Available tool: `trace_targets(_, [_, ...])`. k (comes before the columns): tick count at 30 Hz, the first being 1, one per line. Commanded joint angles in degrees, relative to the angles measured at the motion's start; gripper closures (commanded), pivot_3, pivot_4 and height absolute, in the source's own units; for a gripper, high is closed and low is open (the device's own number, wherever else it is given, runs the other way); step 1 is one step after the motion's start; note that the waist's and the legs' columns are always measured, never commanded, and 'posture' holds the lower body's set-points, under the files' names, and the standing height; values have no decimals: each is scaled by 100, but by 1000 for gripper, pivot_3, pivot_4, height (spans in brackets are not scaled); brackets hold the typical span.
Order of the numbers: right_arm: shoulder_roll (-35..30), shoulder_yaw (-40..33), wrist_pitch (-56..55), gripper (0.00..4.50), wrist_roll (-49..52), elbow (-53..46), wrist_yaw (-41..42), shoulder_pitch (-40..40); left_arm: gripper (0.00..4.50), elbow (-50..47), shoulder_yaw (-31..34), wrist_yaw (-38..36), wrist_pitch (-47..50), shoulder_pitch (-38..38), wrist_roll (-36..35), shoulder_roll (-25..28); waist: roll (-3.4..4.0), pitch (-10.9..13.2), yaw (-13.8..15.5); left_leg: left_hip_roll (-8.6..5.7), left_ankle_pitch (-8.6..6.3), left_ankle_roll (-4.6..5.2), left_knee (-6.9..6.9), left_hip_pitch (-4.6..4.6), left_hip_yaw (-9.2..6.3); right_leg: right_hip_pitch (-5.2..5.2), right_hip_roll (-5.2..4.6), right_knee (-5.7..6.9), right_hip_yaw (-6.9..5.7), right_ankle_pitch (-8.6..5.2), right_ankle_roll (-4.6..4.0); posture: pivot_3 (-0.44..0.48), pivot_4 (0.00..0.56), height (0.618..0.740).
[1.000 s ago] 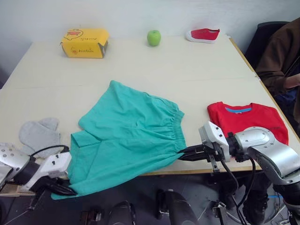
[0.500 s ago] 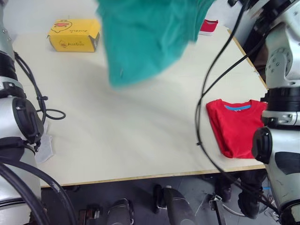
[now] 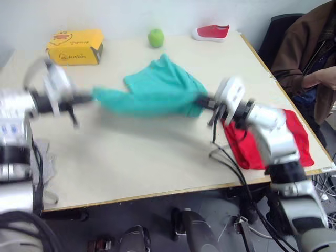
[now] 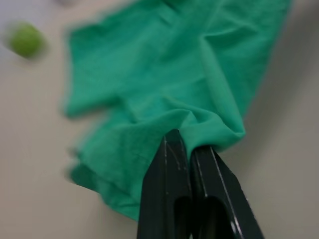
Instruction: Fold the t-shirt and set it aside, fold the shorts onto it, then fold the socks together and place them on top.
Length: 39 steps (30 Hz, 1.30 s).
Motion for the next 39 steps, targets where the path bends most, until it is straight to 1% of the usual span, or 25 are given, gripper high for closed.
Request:
trace_targets(1, [-411,-66,502,4500,399,-936,594,286,4466,-1820,263,-644,1093,917,-598,763,-6,4,39,-1,0,0,17,-26,-3,-21,-2,8,0,0,0,0,150,740])
trace_targets(3, [-694,-70,851,4500,658,-1286,973,542,4466,-2710,333,-1337,1680,1946,-887,1394,-9,2,50,3,-6,-1,68,-52,-21,-25,-2,11,-9,0,-1,0,150,740])
trace_targets(4, [-847,-79,1101,4500,823,-1462,1125,664,4466,-3060,432,-1579,1841,2382,-1003,1661,-9,2,58,1,-12,3,78,-42,-26,-13,-6,-7,-9,0,0,0,150,740])
trace_targets(5, [-1000,-95,1271,4500,1004,-1633,1311,794,4466,-3363,570,-1742,2001,2744,-1124,1877,-6,1,82,0,-20,6,73,-26,-27,6,-6,-15,-8,-1,0,0,150,740])
trace_targets(7, [-1235,-127,1627,4500,1294,-1883,1553,992,4466,-3806,847,-1913,2330,3213,-1374,2137,1,2,169,-1,-32,7,61,46,-41,81,1,-36,-11,-12,8,0,150,740])
trace_targets(9, [-1472,-116,1965,4500,1566,-2078,1862,1155,4466,-4232,1172,-2085,2598,3779,-1835,2545,-1,1,203,-4,-41,15,60,65,-54,105,2,-37,-11,-20,12,0,150,740])
trace_targets(14, [-1996,-168,2706,4500,2151,-2420,2460,1473,4466,-4888,1881,-2133,2990,4931,-3026,3346,-1,1,244,-5,-45,16,64,48,-58,93,2,-35,-11,-22,16,0,150,740])
trace_targets(16, [-2101,-271,3080,4500,2491,-2440,2556,1488,4466,-4672,1965,-2133,3105,4788,-3400,3494,0,1,254,-6,-46,14,62,50,-58,94,2,-36,-11,-23,18,0,150,740])
trace_targets(17, [-2125,-320,3236,4500,2634,-2437,2563,1477,4466,-4524,1935,-2133,3104,4620,-3513,3534,0,1,261,-5,-46,14,64,48,-59,94,5,-37,-12,-23,18,0,150,740])
trace_targets(18, [-2129,-405,3396,4500,2803,-2409,2550,1447,4466,-4283,1769,-2133,3044,4233,-3569,3538,0,1,272,-4,-47,13,65,48,-60,95,8,-39,-13,-23,18,0,150,740])
trace_targets(19, [-2096,-518,3538,4500,2944,-2355,2475,1406,4466,-4013,1498,-2100,2953,3690,-3535,3463,0,1,290,-5,-48,11,65,49,-62,96,9,-39,-13,-23,17,0,150,740])
trace_targets(20, [-2018,-660,3719,4500,3091,-2239,2324,1326,4466,-3638,1055,-1981,2917,2832,-3375,3239,0,1,303,-7,-48,10,66,47,-62,96,13,-40,-12,-23,17,0,150,740])
trace_targets(21, [-1915,-793,3903,4500,3230,-2089,2148,1219,4466,-3206,577,-1814,2935,1851,-3120,2882,7,1,323,-12,-50,7,69,44,-63,97,18,-42,-13,-23,17,0,150,740])
trace_targets(23, [-1695,-1060,4297,4500,3515,-1672,1830,936,4466,-1980,-366,-1288,2813,-319,-2198,1782,16,-8,408,-30,-50,6,68,39,-67,129,27,-51,-13,-20,22,0,150,740])
trace_targets(24, [-1608,-1190,4504,4500,3663,-1464,1728,799,4466,-1245,-673,-1008,2515,-1235,-1677,1209,10,-12,468,-29,-50,6,76,41,-77,145,31,-54,-25,-17,22,0,150,740])
trace_targets(25, [-1517,-1321,4732,4500,3811,-1230,1609,649,4466,-419,-912,-626,2120,-2043,-1128,674,7,-13,508,-26,-48,5,83,43,-83,156,34,-54,-30,-12,20,0,150,740])
trace_targets(26, [-1440,-1421,4907,4500,3903,-1046,1487,532,4466,275,-1059,-321,1742,-2619,-694,282,0,-16,512,-26,-47,5,93,48,-87,168,35,-51,-41,-10,20,0,150,740])
trace_targets(29, [-1158,-1631,5109,4500,3836,-396,995,198,4466,2115,-1202,539,567,-3780,145,-592,-5,-19,474,-14,-49,12,108,42,-87,166,26,-53,-68,0,22,0,150,740])
trace_targets(31, [-992,-1704,5094,4500,3671,7,710,8,4466,3023,-1179,931,46,-4271,450,-984,-8,-20,434,-17,-55,21,99,25,-89,134,15,-54,-71,0,23,0,150,740])
trace_targets(33, [-913,-1603,4962,4500,3319,394,492,-145,4466,3740,-1216,1561,-525,-4635,829,-1325,-8,-20,375,-27,-56,24,90,-8,-74,85,5,-43,-64,0,23,0,150,740])
trace_targets(35, [-850,-1408,4711,4500,2877,675,323,-262,4466,4295,-1306,2324,-906,-4869,1234,-1659,-8,-19,323,-26,-56,23,84,-11,-72,78,5,-41,-66,-1,22,0,150,740])
trace_targets(36, [-822,-1312,4538,4500,2684,708,299,-276,4466,4476,-1338,2557,-1000,-4912,1391,-1761,-8,-19,310,-25,-55,22,84,-9,-72,78,5,-39,-66,-1,22,0,150,740])
trace_targets(39, [-576,-1086,3835,4500,2087,727,66,-306,4466,4800,-1419,2824,-1212,-4855,1763,-1950,-8,-19,238,-25,-51,15,85,6,-65,80,5,-25,-55,-1,22,0,150,740])
